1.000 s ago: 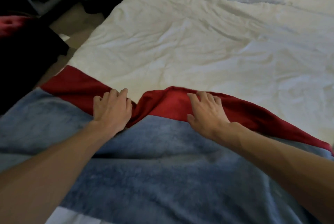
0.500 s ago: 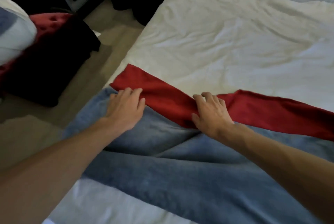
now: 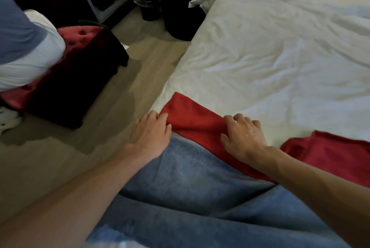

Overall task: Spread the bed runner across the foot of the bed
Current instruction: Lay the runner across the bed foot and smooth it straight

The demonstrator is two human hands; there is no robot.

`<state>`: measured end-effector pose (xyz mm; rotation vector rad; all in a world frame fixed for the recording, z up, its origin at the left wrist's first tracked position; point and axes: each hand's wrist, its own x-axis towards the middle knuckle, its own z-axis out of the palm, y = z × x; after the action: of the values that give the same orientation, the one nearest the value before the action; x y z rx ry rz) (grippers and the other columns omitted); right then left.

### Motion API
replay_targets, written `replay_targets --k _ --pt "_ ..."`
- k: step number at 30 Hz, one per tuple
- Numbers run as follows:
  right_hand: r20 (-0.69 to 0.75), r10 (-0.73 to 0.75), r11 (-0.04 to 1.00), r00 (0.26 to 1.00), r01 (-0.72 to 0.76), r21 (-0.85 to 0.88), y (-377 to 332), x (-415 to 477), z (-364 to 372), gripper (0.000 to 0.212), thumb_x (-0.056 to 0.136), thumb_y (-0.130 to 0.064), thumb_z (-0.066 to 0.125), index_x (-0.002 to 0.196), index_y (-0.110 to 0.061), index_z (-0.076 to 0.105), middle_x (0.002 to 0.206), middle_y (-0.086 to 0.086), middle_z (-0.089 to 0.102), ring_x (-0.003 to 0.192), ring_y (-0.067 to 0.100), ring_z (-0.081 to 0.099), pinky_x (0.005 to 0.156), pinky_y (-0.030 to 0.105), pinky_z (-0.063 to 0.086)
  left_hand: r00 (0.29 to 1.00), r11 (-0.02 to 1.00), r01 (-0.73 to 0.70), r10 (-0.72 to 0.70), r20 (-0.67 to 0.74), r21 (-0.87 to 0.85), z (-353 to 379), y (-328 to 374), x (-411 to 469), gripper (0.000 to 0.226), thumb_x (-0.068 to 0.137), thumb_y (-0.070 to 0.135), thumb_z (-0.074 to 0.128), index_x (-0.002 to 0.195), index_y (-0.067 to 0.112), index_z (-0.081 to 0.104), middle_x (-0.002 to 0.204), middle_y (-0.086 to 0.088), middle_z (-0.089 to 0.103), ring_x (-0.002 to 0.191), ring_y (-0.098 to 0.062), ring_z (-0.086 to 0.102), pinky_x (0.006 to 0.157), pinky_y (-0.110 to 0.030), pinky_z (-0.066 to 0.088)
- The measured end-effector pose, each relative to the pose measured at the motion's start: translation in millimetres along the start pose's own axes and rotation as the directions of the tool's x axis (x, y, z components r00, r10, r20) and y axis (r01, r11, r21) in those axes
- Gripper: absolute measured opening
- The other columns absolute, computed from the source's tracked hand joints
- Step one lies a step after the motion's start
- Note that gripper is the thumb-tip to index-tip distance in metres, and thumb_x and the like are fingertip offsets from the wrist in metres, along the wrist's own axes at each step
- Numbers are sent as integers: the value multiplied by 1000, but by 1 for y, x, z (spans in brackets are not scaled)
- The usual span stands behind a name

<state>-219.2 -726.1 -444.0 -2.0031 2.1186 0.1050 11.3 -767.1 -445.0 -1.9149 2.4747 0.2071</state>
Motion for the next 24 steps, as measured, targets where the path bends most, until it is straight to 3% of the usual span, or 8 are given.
replay_targets --k 4,6,9,13,16,18,20,24 --pt "81 -17 998 997 12 64 3 26 -6 43 88 -36 47 126 -16 47 119 9 55 108 30 53 93 43 39 993 996 88 -85 82 -32 0 -10 14 36 98 33 39 127 14 48 117 -8 55 101 -24 57 84 -36 47" --pt "91 -41 996 995 33 84 6 36 -5 42 89 -36 48 126 -17 47 119 8 56 107 30 54 92 41 41 990 992 118 -114 84 -49 3 -15 21 27 98 33 41 108 12 53 105 -8 58 88 -22 58 74 -35 48" --pt "139 -38 993 990 23 114 6 50 -2 42 91 -36 49 127 -16 46 119 7 57 109 29 55 93 41 44 985 986 155 -149 86 -68 10 -19 29 26 97 35 44 83 13 46 91 -6 57 76 -19 56 68 -34 48" --pt "147 -9 988 989 -13 151 -2 67 9 30 92 -29 50 116 -12 53 115 9 61 107 30 56 90 40 45 985 982 172 -169 40 -77 22 -25 44 31 96 39 45 80 13 45 85 -4 56 73 -19 54 63 -33 44" --pt "67 51 972 997 -64 225 -8 76 17 14 90 -19 50 98 -12 59 100 10 65 93 32 59 74 36 46 989 980 146 -147 4 -136 30 -27 57 32 95 40 48 77 14 47 78 -2 54 68 -18 52 58 -30 36" --pt "25 90 962 996 -93 258 -12 79 20 10 89 -16 50 92 -14 60 95 10 65 88 32 58 67 33 42 990 981 138 -138 12 -138 36 -27 63 30 95 37 50 81 11 54 80 -4 57 70 -21 56 59 -33 41" --pt "-9 96 958 995 -90 274 -17 82 20 11 90 -16 50 92 -16 60 95 9 66 88 31 59 67 33 42 990 982 141 -140 20 -126 40 -27 67 25 96 32 50 89 10 59 86 -6 62 76 -24 60 65 -35 46" --pt "-64 84 956 994 -62 287 -32 99 12 15 93 -18 48 100 -15 60 100 9 66 91 32 59 74 38 48 985 987 154 -158 -76 -51 40 -38 76 23 98 27 45 97 9 58 93 -9 64 82 -25 62 66 -30 38"
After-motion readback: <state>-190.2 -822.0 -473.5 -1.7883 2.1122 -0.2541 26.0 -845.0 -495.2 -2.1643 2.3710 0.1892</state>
